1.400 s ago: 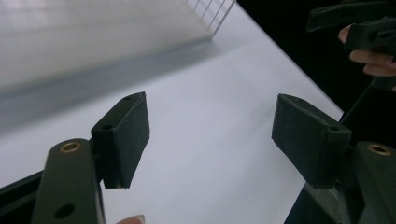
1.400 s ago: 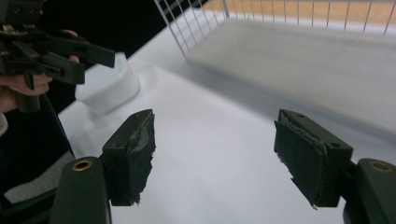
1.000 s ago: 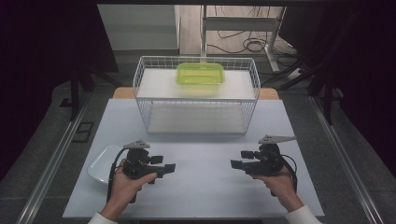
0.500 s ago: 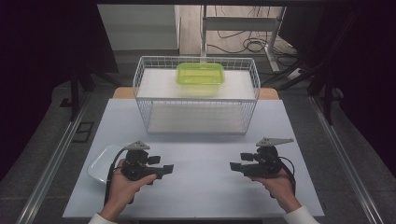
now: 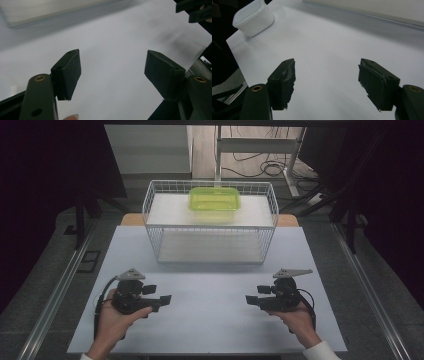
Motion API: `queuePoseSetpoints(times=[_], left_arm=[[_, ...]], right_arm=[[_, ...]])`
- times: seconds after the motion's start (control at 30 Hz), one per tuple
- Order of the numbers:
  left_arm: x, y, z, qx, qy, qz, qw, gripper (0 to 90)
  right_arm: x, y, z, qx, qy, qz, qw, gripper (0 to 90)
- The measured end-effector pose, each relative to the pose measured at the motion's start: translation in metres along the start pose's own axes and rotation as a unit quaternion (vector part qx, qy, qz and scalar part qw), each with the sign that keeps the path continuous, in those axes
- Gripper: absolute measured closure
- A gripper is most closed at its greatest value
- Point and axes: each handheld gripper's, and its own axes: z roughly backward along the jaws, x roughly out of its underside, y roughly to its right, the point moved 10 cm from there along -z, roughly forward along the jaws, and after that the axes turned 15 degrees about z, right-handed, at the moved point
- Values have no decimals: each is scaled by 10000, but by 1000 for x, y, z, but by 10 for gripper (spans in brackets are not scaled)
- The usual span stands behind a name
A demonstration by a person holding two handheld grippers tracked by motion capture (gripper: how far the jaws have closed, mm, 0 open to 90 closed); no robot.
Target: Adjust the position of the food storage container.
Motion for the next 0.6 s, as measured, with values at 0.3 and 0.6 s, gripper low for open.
queuePoseSetpoints(times=[0.3, 0.6], left_arm=[[-2, -59, 49, -470, 408, 553, 9965, 322], [1, -110, 74, -930, 526, 939, 9898, 425]], right_arm=[[-1, 2, 2, 32, 34, -27, 10000, 293], [1, 3, 0, 79, -60, -23, 9999, 293]])
